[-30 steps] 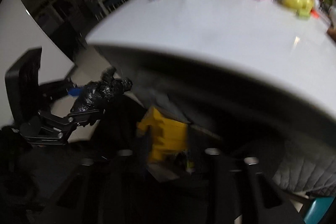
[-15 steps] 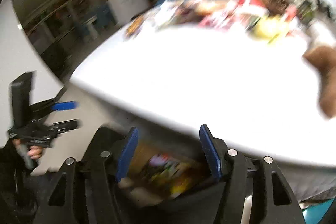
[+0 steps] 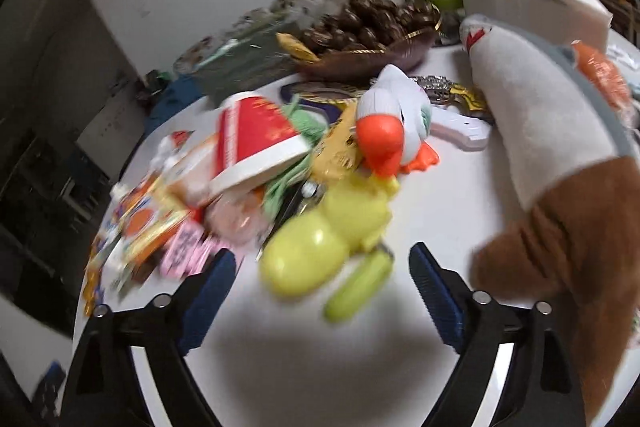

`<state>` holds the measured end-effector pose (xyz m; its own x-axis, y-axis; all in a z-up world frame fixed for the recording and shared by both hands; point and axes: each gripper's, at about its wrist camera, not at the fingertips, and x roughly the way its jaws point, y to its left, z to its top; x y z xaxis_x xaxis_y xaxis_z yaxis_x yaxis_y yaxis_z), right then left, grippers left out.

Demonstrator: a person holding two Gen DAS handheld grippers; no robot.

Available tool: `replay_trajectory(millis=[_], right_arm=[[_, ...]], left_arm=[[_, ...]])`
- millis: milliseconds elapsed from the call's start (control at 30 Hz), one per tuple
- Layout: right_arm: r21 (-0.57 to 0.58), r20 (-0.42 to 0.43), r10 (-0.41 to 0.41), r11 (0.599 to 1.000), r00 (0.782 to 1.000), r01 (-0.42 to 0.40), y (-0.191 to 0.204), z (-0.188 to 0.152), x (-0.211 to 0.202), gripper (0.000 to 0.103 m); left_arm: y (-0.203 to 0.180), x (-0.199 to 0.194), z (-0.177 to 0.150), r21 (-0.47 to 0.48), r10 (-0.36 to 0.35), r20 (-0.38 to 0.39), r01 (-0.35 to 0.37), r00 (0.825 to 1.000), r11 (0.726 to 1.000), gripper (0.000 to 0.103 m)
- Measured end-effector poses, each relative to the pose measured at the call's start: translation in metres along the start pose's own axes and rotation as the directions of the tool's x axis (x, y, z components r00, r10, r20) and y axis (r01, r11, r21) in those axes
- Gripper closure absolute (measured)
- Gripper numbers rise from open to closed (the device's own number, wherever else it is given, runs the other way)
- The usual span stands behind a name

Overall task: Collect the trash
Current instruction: 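Grasp the gold action figure with the left tool while the right tool grasps the yellow bottle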

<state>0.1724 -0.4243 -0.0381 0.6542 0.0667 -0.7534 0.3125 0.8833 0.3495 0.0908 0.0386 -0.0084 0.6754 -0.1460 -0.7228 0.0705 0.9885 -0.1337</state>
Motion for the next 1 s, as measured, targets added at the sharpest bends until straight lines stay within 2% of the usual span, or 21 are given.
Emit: replay_trajectory(millis=[100,133,167,200,233,333,500,600,700,833,900,967,1000], right_arm=[[0.0,-0.059,-0.031,1.0,0.998,0.031,0.003,0.005,0.035,0.012],[-0.028,-0.048,-0.042,0.999,0.998,0.04,0.007,0.001,0.035,0.011],[-0.093,-0.017,-0.069,0.993,0.998,0.067,0.014,-0.003,0.034,0.013],[-0.139,-0.02,-0.074,0.988,0.997,0.07,0.019,-0.007,0.036,0.018],[-0.155,-0.009,-0.057,0.986,0.998,0.054,0.021,-0.011,0.033,0.026],[-0.173,-0.019,-0.018,0.985,1.0,0.015,0.022,-0.021,0.023,0.027],[-0.227,0.039,0.094,0.97,0.995,-0.083,0.033,-0.037,-0.024,0.026],[-0.27,0.08,0.183,0.95,0.98,-0.155,0.046,-0.043,-0.063,0.026],[-0.322,0.093,0.259,0.921,0.961,-0.217,0.062,-0.052,-0.094,0.026],[-0.384,0.075,0.308,0.887,0.949,-0.257,0.08,-0.066,-0.111,0.026],[-0.414,0.054,0.323,0.868,0.945,-0.273,0.087,-0.075,-0.112,0.026],[-0.436,0.024,0.333,0.852,0.943,-0.29,0.098,-0.086,-0.111,0.026],[-0.443,0.011,0.335,0.846,0.942,-0.296,0.1,-0.089,-0.109,0.026]], left_arm=[[0.003,0.011,0.003,-0.001,0.013,-0.014,-0.013,1.0,1.0,0.017],[0.003,0.015,0.003,0.001,0.02,-0.016,-0.02,1.0,1.0,0.017],[0.003,0.019,0.004,0.003,0.028,-0.02,-0.028,0.999,1.0,0.017],[0.004,0.022,0.006,0.005,0.031,-0.023,-0.031,0.999,0.999,0.017],[0.005,0.027,0.007,0.004,0.035,-0.028,-0.035,0.999,0.999,0.017],[0.011,0.039,0.014,-0.003,0.04,-0.043,-0.04,0.998,0.999,0.017],[0.025,0.061,0.027,-0.056,0.028,-0.087,-0.033,0.996,0.998,0.017],[0.035,0.075,0.039,-0.106,0.029,-0.098,-0.04,0.995,0.994,0.017],[0.034,0.089,0.053,-0.102,0.048,-0.097,-0.058,0.994,0.993,0.017],[0.024,0.114,0.073,-0.102,0.054,-0.124,-0.067,0.991,0.993,0.017],[0.02,0.134,0.082,-0.116,0.087,-0.155,-0.106,0.984,0.988,0.017],[0.015,0.145,0.087,-0.09,0.172,-0.142,-0.186,0.975,0.978,0.018],[0.011,0.15,0.088,-0.058,0.219,-0.128,-0.227,0.967,0.972,0.028]])
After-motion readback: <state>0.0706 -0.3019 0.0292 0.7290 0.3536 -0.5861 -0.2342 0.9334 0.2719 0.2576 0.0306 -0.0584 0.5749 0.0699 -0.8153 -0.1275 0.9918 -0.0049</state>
